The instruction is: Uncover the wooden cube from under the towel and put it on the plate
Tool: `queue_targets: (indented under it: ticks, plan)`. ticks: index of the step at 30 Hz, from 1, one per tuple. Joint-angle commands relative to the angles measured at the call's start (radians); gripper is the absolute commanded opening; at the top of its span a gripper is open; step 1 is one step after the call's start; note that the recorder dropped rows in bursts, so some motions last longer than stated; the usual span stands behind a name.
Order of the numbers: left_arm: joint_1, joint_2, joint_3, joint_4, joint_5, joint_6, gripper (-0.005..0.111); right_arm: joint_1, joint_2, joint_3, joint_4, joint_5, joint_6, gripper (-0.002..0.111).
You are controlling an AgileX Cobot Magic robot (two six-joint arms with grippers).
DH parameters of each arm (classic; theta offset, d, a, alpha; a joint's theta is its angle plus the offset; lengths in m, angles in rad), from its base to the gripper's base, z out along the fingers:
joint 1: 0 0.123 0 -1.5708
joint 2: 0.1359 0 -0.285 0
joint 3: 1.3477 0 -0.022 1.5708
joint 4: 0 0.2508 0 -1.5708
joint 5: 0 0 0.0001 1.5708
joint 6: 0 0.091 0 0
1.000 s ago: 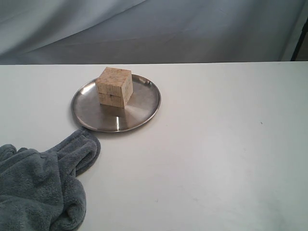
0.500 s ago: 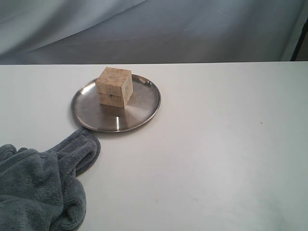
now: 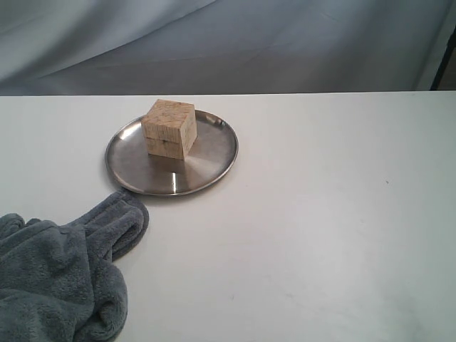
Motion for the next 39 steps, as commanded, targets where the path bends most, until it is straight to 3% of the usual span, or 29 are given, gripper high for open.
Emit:
queue_targets:
  ticks: [1,11,39]
  plan:
    - [-0.008,-0.003,0.005,0.002,-0.002,0.005,0.000,0.000,-0.005,0.004,-0.010,-0.002,0.001,0.000]
    - [0.025,-0.003,0.005,0.000,-0.002,0.001,0.000,0.000,-0.005,0.004,-0.010,-0.002,0.003,0.000]
    - [0.025,-0.003,0.005,0.000,-0.002,0.001,0.000,0.000,-0.005,0.004,-0.010,-0.002,0.001,0.000]
